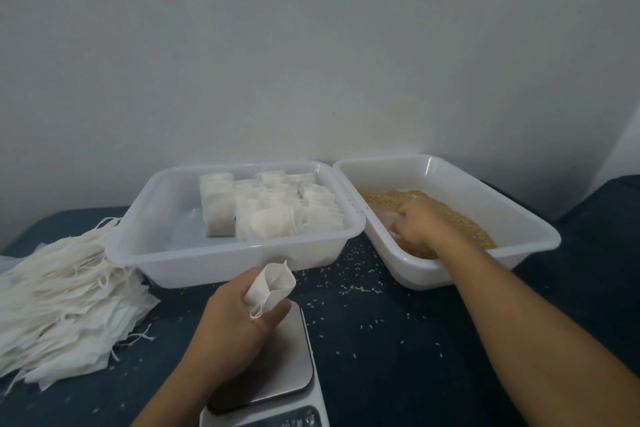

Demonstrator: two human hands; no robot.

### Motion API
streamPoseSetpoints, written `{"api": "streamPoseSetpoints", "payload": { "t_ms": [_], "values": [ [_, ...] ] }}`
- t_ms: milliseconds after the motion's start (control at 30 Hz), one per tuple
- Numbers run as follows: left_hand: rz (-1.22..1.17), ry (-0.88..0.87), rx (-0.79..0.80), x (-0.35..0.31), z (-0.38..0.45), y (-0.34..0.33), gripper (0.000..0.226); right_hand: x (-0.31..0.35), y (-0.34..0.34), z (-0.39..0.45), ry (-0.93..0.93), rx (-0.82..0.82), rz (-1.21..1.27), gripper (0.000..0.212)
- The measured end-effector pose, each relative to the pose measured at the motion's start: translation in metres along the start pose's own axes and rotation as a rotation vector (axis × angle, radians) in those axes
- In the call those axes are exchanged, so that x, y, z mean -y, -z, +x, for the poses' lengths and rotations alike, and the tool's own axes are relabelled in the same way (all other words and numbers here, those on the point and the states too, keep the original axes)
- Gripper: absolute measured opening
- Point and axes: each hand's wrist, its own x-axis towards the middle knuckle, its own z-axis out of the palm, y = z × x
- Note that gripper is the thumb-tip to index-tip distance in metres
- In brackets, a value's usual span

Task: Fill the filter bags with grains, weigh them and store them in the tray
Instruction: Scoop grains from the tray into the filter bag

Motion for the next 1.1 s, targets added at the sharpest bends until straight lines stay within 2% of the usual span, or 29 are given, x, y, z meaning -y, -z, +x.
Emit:
{"api": "streamPoseSetpoints", "payload": {
  "t_ms": [267, 433, 567, 667, 833, 900, 967, 1033, 1100],
  "values": [
    [0.002, 0.016, 0.006, 0.0, 0.0, 0.001, 0.02, 0.006, -0.003, 0.012, 0.016, 0.06, 0.047, 0.024],
    [-0.011, 0.016, 0.019, -0.001, -0.003, -0.002, 0.027, 0.009, -0.004, 0.014, -0.021, 0.054, 0.201, 0.024],
    [-0.028, 0.045, -0.014, 0.001, -0.001, -0.003, 0.014, 0.01, 0.001, 0.003, -0.011, -0.085, 0.388, 0.024],
    [-0.037, 0.053, -0.028, 0.001, -0.001, -0.002, 0.01, 0.013, 0.009, -0.018, 0.074, -0.229, 0.515, 0.027],
    [-0.041, 0.071, -0.047, -0.002, 0.005, -0.004, 0.013, 0.014, 0.032, -0.063, 0.264, -0.267, 0.773, 0.023],
    [-0.06, 0.08, -0.068, 0.0, 0.006, -0.001, 0.015, 0.017, 0.035, -0.085, 0.373, -0.206, 0.806, 0.018],
    [-0.078, 0.089, -0.111, 0.006, 0.007, 0.004, 0.016, 0.022, 0.036, -0.105, 0.452, -0.093, 0.788, 0.028],
    [-0.086, 0.1, -0.142, 0.01, 0.008, 0.008, 0.016, 0.023, 0.038, -0.12, 0.492, -0.043, 0.679, 0.039],
    [-0.093, 0.109, -0.16, 0.013, 0.01, 0.011, 0.018, 0.022, 0.041, -0.129, 0.524, -0.002, 0.58, 0.041]
  ]
}}
